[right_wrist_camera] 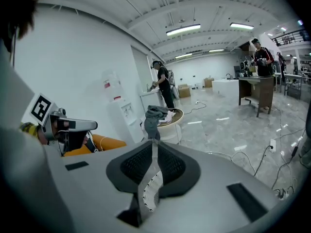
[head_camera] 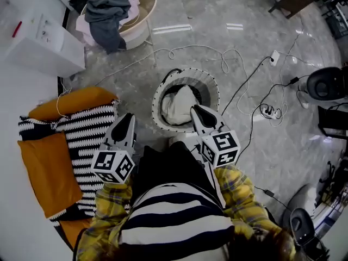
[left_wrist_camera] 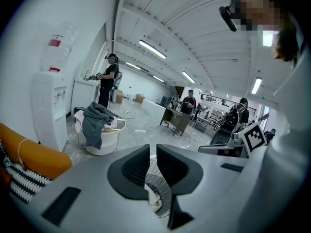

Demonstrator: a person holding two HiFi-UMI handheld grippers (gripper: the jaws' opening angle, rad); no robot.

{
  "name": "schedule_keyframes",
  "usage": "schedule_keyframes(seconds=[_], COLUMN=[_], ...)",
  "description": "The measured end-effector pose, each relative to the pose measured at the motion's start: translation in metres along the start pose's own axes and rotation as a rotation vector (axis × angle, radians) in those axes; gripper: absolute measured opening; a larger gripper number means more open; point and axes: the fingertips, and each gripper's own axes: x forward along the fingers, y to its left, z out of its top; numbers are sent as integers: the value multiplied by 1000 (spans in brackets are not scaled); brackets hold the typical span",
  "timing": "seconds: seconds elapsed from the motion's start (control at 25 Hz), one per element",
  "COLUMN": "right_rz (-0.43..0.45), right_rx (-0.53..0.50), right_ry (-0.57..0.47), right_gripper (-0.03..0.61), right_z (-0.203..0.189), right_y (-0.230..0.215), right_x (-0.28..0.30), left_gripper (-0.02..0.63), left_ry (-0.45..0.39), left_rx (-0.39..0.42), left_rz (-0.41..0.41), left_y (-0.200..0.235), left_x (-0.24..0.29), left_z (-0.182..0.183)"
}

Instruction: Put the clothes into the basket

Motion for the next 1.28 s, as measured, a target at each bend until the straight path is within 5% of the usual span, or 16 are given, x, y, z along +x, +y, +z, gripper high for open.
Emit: schedule_keyframes(seconds=[0.56, 1.28], right_rz=[88, 139], right_rx=[-28, -46], right_ry=[-87, -98], right_gripper=[41, 26], right_z=[42, 47], right_y=[29, 47], right_x=[-11, -11], left_gripper=[41, 40], left_ry=[-141, -183], left_rx=[-12, -37], left_rz=[68, 115], left_y=[1, 8], left_x=[-36, -52], left_z=[33, 32])
